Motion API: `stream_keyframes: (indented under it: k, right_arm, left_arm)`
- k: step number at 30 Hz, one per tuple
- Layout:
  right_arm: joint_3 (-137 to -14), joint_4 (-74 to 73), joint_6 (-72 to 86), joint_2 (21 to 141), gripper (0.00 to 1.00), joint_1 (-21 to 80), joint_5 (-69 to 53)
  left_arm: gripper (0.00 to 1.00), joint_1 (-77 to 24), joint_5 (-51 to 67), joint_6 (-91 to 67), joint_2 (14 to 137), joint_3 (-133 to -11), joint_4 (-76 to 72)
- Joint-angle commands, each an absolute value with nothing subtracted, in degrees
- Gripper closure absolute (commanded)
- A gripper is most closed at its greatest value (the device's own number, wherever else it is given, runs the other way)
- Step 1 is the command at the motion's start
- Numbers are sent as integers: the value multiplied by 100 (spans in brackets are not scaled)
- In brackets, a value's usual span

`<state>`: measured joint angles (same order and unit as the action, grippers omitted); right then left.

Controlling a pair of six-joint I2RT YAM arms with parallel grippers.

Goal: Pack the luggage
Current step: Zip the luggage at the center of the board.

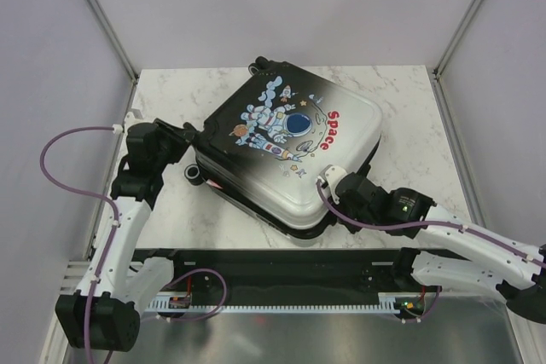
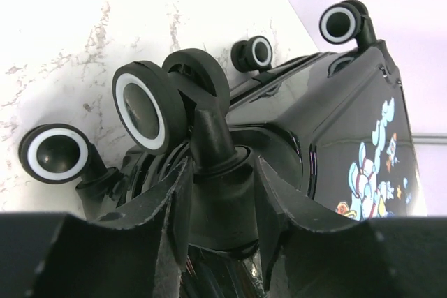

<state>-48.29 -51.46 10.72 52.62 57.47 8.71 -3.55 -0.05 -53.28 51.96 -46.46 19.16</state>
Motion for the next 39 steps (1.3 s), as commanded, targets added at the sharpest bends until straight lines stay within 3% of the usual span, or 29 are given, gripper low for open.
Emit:
stream_keyframes:
  k: [1,16,39]
  right_arm:
    - [-5660,-3683,905,5203,100,6002,580]
    - [-5836,-3419,1143,5950,100,7435,747]
    - [-6776,-3674,3322,7629,100,9061,1951]
  left_arm:
    - [98,-860,765,-5730,4957,-4623,2065]
    - [98,-1177,79,-6038,4913,-4447,2162]
    - [98,-2074,-1916,-6794,4324,-4174,2479]
